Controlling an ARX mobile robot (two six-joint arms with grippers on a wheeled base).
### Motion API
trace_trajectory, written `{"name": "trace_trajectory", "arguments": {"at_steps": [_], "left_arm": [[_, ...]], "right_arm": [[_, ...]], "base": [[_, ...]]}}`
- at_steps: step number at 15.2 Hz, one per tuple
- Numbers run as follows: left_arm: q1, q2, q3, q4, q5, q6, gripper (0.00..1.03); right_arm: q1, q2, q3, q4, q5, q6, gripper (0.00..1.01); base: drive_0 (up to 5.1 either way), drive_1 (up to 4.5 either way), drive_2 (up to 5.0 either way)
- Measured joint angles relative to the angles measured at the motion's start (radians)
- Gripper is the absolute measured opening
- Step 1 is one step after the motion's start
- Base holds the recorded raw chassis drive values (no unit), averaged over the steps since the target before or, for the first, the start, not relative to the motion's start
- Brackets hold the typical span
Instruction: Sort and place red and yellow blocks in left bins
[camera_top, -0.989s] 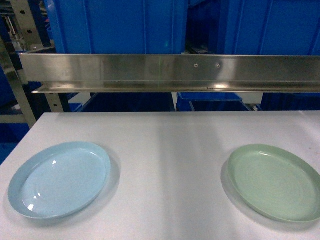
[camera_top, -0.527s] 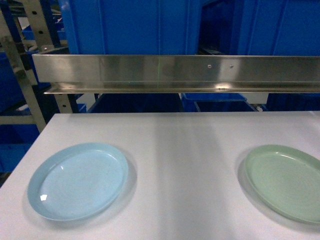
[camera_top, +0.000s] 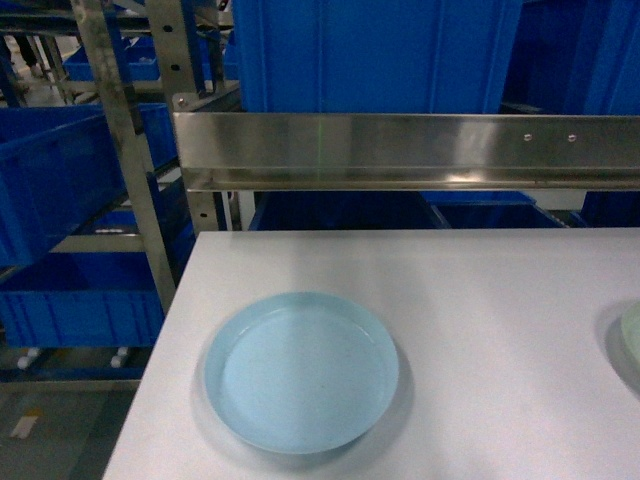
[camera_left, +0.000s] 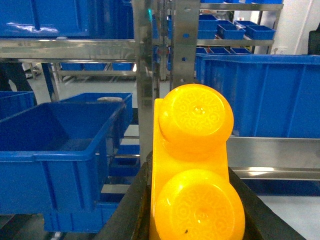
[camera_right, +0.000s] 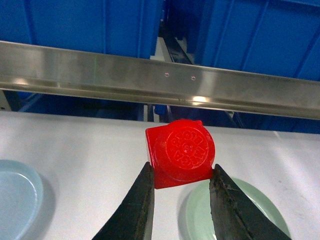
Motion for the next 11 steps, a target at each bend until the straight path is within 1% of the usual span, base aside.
{"name": "trace_trajectory", "arguments": {"at_steps": [11], "left_arm": [[0.0, 0.0, 0.0, 0.001, 0.0, 0.0, 0.27]], "right_arm": [[0.0, 0.0, 0.0, 0.003, -0.001, 0.0, 0.24]], "base": [[-5.2, 2.29, 2.3]]}}
